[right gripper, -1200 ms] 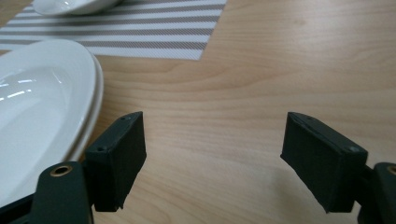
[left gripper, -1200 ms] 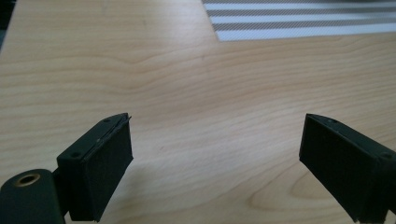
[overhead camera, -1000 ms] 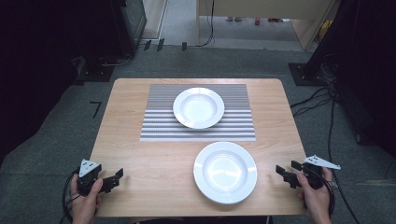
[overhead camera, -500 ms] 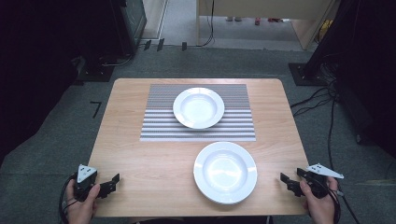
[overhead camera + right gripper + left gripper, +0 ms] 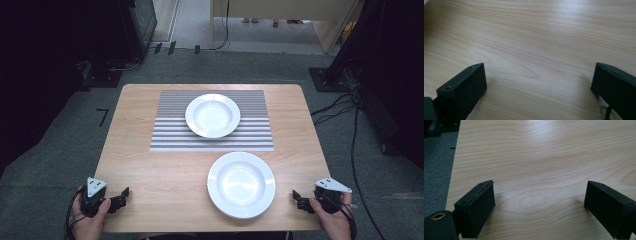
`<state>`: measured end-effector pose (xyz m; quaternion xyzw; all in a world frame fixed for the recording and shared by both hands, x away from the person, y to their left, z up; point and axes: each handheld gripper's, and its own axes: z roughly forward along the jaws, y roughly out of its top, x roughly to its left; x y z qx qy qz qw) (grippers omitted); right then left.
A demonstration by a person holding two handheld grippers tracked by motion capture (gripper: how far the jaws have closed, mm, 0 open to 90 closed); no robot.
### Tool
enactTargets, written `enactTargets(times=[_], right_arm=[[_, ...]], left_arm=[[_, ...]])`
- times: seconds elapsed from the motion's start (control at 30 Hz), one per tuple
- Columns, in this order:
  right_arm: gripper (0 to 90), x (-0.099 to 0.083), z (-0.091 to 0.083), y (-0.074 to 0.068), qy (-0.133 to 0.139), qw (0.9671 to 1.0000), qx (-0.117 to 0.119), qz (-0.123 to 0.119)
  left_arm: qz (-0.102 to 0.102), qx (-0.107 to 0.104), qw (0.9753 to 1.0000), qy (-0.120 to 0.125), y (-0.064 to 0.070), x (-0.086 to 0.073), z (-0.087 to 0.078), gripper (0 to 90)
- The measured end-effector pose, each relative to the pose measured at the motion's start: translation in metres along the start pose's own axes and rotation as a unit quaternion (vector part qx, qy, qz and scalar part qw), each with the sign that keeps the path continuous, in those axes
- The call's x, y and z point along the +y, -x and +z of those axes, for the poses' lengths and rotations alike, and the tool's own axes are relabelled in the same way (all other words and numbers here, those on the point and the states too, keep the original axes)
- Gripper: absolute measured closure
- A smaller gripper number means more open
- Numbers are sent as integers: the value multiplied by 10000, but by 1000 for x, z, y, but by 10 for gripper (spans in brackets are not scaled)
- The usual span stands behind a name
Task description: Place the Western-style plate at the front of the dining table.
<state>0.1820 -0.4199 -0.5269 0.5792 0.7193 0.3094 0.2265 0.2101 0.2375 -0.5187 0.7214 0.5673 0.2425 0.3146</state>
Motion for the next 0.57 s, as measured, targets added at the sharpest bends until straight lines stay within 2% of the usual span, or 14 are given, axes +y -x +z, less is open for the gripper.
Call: enactTargets(times=[0.57], right_arm=[[0, 0, 1, 0, -5, 10000, -4, -13]], left_arm=[[31, 27, 10000, -18, 1, 0, 0, 95]])
